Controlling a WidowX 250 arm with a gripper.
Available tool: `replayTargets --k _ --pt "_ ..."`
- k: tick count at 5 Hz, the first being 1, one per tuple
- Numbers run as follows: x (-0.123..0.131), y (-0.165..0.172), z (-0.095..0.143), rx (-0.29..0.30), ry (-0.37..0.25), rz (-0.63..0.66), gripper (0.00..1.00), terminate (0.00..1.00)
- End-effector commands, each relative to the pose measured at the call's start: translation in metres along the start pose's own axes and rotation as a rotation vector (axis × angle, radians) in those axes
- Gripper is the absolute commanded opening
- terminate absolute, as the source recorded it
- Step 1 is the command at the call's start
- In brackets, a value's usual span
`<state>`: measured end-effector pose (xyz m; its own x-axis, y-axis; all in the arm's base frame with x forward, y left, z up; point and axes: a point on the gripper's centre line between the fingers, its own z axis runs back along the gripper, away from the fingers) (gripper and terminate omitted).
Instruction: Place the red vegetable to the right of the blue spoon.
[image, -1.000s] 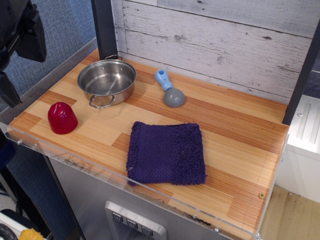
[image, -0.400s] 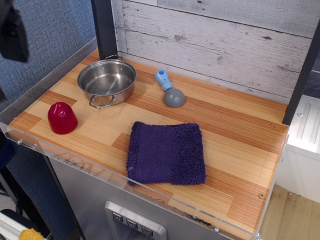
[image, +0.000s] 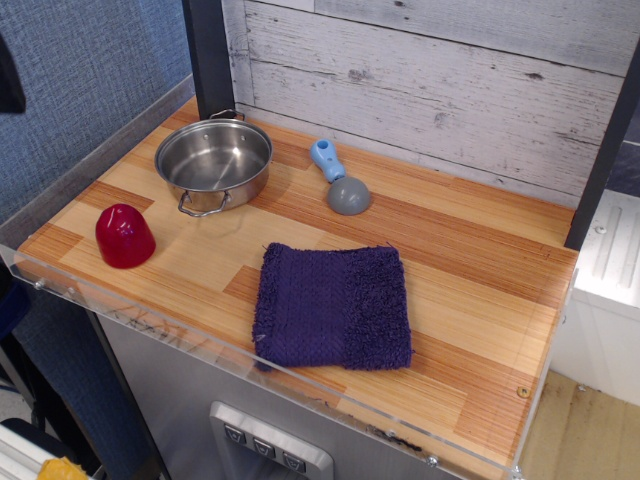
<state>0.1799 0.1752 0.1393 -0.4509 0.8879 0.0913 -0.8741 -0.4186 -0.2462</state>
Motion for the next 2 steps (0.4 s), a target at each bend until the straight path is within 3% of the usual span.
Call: replayTargets --k 1,2 --pt "0.004 -0.011 -0.028 0.03 0.024 0.034 1.0 0.0" --pt "0.001 -0.015 -0.039 0.028 0.023 0.051 1.0 0.0"
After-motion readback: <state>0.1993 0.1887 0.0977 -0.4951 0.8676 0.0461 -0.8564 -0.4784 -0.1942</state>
